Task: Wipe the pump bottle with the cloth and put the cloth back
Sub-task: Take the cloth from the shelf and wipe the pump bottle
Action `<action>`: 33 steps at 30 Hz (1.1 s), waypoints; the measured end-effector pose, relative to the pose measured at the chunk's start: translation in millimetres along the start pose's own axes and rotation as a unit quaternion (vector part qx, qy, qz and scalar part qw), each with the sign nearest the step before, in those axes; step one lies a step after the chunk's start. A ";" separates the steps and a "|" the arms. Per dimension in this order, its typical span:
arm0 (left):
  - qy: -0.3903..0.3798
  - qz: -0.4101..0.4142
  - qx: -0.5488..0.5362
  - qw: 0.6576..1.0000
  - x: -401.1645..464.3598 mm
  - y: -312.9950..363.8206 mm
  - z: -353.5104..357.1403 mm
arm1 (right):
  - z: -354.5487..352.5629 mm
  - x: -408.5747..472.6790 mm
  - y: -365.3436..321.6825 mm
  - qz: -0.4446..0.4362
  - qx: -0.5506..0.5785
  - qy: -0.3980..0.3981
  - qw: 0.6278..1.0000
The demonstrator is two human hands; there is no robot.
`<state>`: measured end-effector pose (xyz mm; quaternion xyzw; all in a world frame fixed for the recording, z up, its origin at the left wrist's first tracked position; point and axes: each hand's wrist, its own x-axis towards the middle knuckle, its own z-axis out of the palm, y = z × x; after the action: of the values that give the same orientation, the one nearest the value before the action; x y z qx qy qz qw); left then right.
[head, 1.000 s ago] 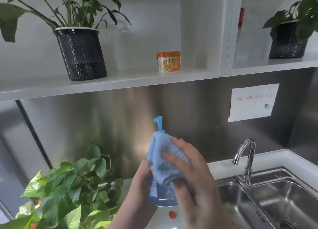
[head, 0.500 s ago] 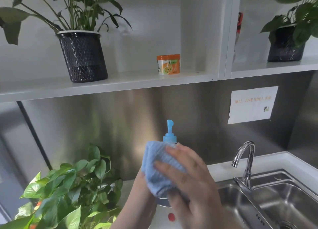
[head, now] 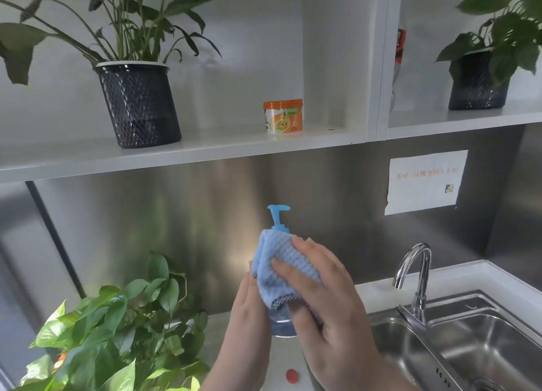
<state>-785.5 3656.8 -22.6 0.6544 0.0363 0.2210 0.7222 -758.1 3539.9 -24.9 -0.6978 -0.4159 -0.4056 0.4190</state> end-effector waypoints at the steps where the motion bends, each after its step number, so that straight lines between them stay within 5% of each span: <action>1: -0.009 -0.012 0.004 1.000 -1.0 2.6 2.4 | 1.9 -2.4 1.7 0.044 0.033 0.016 0.998; 3: -0.026 -0.009 -0.013 1.000 -3.4 0.7 3.9 | 4.2 5.9 -5.2 0.210 0.193 0.074 0.956; 6: -0.018 0.030 0.004 0.999 -3.0 3.4 -0.3 | -1.8 13.3 -6.8 0.455 0.429 0.063 0.778; 7: -0.032 0.044 0.001 0.999 -2.7 2.5 0.0 | -4.7 13.9 -6.5 0.477 0.436 0.044 0.762; 9: -0.053 0.019 -0.036 0.998 1.1 0.6 1.2 | -3.7 9.0 -9.9 0.434 0.392 0.084 0.807; 11: -0.079 -0.018 -0.079 0.994 6.9 0.5 -5.4 | -1.7 3.3 -16.1 0.288 0.317 0.115 0.896; 13: -0.110 -0.035 -0.065 0.991 11.3 5.0 -13.0 | -3.0 -2.8 -8.5 0.112 0.127 0.062 0.984; 15: -0.174 -0.042 0.041 0.983 -1.9 0.1 3.6 | -7.2 -1.7 2.9 -0.009 0.001 -0.006 1.000; 16: -0.144 -0.142 0.102 0.974 0.9 18.2 8.5 | -8.7 -0.7 5.7 -0.039 -0.025 -0.030 0.999; 18: -0.020 -0.101 0.330 0.938 -7.9 13.9 23.2 | -7.6 0.3 4.2 -0.037 -0.014 -0.038 0.998; 20: -0.145 -0.192 0.007 0.971 -0.7 18.7 12.9 | -6.0 3.8 -2.7 0.039 0.070 0.010 0.997; 21: -0.167 -0.121 0.009 0.979 0.1 12.2 6.1 | -5.5 6.0 -7.4 0.102 0.136 0.043 0.984; 23: -0.150 -0.026 0.002 0.988 6.4 15.1 -12.2 | -8.7 15.4 -17.4 0.251 0.283 0.098 0.921; 26: -0.158 0.018 -0.020 0.987 3.6 14.8 -5.1 | -20.9 32.5 -21.8 0.459 0.426 0.065 0.777; 30: -0.103 0.043 -0.052 0.992 3.6 10.2 -0.6 | -20.6 31.2 -11.7 0.602 0.494 -0.007 0.628; 33: -0.055 0.091 -0.040 0.994 4.7 14.4 9.5 | -9.1 24.8 -15.8 0.612 0.580 -0.046 0.535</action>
<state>-781.9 3650.4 -6.3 0.6370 -0.0721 0.2512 0.7252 -766.5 3542.3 4.6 -0.4036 -0.0498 0.3130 0.8583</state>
